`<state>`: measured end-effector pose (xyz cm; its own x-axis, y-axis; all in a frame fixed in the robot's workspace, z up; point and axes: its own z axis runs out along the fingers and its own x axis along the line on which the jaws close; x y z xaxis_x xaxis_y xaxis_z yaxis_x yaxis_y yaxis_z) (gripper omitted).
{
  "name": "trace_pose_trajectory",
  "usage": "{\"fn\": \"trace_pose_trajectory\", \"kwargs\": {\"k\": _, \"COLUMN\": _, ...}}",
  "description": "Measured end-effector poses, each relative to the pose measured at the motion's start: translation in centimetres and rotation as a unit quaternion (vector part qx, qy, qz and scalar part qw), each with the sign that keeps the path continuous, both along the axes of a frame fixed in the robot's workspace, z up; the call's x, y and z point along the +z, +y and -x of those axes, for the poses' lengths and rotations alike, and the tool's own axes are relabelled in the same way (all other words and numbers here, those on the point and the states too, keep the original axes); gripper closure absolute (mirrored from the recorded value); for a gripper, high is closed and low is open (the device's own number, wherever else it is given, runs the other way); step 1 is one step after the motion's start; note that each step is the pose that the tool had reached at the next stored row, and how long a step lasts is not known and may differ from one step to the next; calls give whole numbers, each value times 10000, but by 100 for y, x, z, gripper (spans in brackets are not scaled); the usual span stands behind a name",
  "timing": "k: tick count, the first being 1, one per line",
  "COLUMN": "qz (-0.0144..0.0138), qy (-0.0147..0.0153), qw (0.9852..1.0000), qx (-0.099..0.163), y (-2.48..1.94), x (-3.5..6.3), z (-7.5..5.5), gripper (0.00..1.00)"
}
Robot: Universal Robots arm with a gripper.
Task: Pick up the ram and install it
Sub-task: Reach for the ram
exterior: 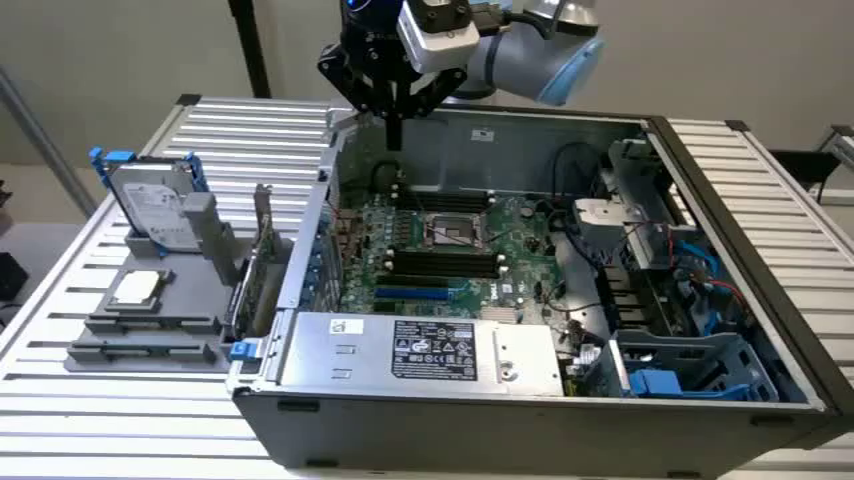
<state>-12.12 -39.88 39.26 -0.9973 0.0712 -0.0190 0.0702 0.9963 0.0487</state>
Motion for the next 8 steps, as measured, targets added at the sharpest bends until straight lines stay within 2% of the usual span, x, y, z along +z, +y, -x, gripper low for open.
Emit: {"fn": "trace_pose_trajectory", "kwargs": {"k": 8, "qz": 0, "qy": 0, "qw": 10000, "qx": 0, "y": 0, "x": 0, "z": 0, "gripper": 89}}
